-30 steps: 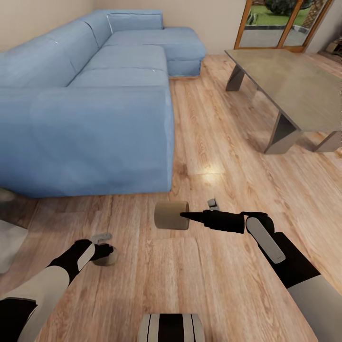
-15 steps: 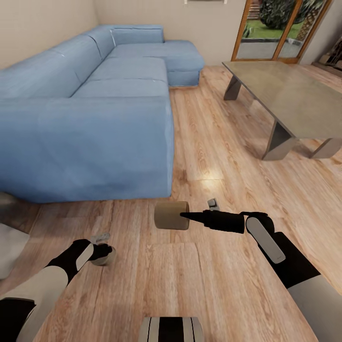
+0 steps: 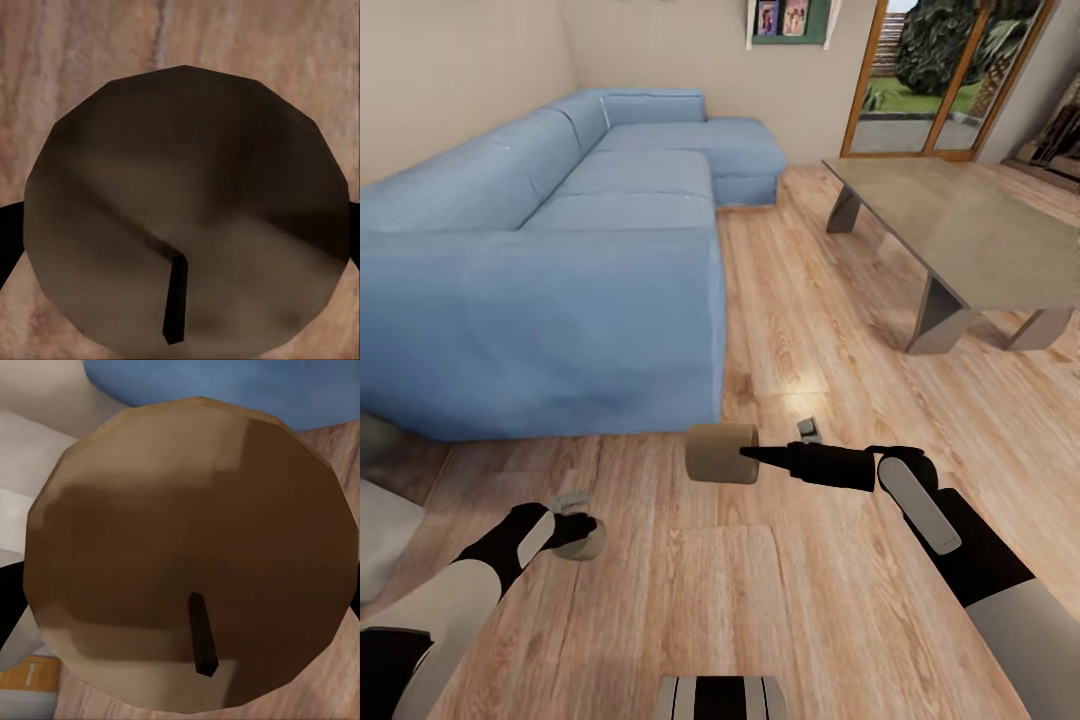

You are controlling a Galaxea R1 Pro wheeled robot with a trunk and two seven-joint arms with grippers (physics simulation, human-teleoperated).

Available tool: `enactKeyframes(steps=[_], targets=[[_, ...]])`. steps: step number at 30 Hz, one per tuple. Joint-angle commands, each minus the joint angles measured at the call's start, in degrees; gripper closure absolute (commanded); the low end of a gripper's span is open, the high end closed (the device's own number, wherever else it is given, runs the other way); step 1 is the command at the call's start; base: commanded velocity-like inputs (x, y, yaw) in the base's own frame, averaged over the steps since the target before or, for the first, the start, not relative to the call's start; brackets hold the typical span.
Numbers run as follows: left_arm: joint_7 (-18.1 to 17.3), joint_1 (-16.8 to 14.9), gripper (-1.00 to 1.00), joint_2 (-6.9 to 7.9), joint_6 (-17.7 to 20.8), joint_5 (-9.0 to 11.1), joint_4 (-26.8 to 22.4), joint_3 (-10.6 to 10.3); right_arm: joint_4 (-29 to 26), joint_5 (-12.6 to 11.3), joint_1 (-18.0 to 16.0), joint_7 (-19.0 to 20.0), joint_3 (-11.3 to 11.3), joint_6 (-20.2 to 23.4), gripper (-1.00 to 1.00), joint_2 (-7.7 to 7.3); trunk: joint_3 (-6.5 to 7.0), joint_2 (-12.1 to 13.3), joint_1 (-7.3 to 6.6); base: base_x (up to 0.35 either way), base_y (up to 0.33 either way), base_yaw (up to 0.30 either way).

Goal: Place each of the two pumpkins and all three candles from the living room inside a cabinet in the living room (use any cabinet), then make sure every cabinet is closed, and position the cauldron so it is next to a table in the living room.

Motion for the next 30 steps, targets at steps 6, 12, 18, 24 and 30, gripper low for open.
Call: enactKeyframes(steps=[6, 12, 18, 24, 30], targets=[[-4.7, 0.2, 1.0, 1.35, 1.2, 0.6, -0.4, -0.5, 0.6, 0.0, 0.0, 0.0, -1.0, 0.1, 1.0, -0.04, 1.29, 0.1, -0.16, -0.003, 0.0, 0.0], [-5.6, 0.3, 1.0, 2.59, 2.5, 0.5, -0.6, -0.4, 1.2, 0.1, 0.0, 0.0, -1.4, 0.1, 1.0, 0.04, 2.62, 0.1, -0.31, -0.221, 0.0, 0.0], [-5.7, 0.3, 1.0, 2.71, 4.2, 0.4, -0.6, -0.4, 1.6, 0.2, 0.0, -0.5, -1.5, 0.1, 1.0, 0.13, 3.95, 0.2, -0.47, -0.042, 0.0, 0.0], [-5.7, 0.3, 1.0, 2.92, 7.5, 0.4, -0.9, -0.4, 1.6, 0.1, 0.0, -2.0, -1.5, 0.1, 1.0, 0.09, 5.28, 0.3, -0.62, -0.144, 0.0, 0.0], [-5.7, 0.3, 1.0, 2.87, 8.3, 0.4, -1.9, -0.4, 1.6, 0.1, 0.0, -3.9, -1.5, 0.1, 1.0, 0.12, 6.68, 0.4, -0.78, -0.036, 0.0, -0.01]])
